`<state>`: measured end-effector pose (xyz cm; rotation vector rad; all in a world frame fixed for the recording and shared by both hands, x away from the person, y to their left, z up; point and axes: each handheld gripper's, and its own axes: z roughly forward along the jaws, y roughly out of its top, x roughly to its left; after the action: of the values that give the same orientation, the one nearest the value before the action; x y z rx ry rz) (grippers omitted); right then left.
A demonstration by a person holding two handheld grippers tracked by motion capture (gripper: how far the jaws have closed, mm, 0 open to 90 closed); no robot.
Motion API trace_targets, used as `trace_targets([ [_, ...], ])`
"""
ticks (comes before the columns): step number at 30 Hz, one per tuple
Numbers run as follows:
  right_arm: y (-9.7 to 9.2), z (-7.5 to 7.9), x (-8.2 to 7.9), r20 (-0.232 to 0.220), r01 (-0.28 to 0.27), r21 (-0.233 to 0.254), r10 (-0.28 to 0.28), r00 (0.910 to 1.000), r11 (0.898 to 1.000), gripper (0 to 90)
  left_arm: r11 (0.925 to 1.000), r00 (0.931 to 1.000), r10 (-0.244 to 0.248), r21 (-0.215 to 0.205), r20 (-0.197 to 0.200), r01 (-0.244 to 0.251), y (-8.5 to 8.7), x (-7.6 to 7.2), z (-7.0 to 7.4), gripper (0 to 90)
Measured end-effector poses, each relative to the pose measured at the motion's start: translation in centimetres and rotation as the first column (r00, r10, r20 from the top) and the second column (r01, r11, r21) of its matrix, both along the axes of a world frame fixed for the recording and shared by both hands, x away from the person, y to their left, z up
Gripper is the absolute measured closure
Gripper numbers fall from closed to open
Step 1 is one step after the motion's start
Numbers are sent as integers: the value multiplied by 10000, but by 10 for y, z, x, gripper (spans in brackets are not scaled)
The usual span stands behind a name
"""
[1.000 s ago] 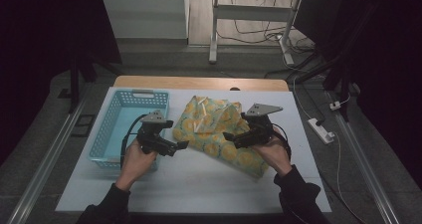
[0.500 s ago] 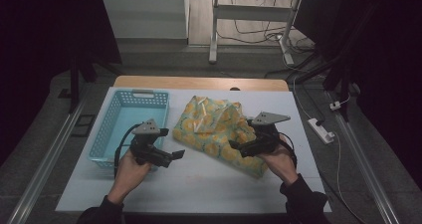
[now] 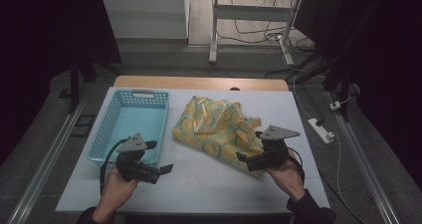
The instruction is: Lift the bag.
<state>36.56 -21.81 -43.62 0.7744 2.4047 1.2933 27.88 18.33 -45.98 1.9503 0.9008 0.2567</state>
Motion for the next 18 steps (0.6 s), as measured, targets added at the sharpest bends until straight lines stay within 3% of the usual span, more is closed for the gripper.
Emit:
trace_targets([
  [10,-19,-12,-21,-100,174,79,-173,9998,9998,0,9974,9987,489,-533,-119,-494,24,-26,-12,0],
  [18,-38,-23,-30,-104,702,13,-702,9975,9975,0,9929,9944,1019,-587,-266,-1033,43,-46,-19,0],
])
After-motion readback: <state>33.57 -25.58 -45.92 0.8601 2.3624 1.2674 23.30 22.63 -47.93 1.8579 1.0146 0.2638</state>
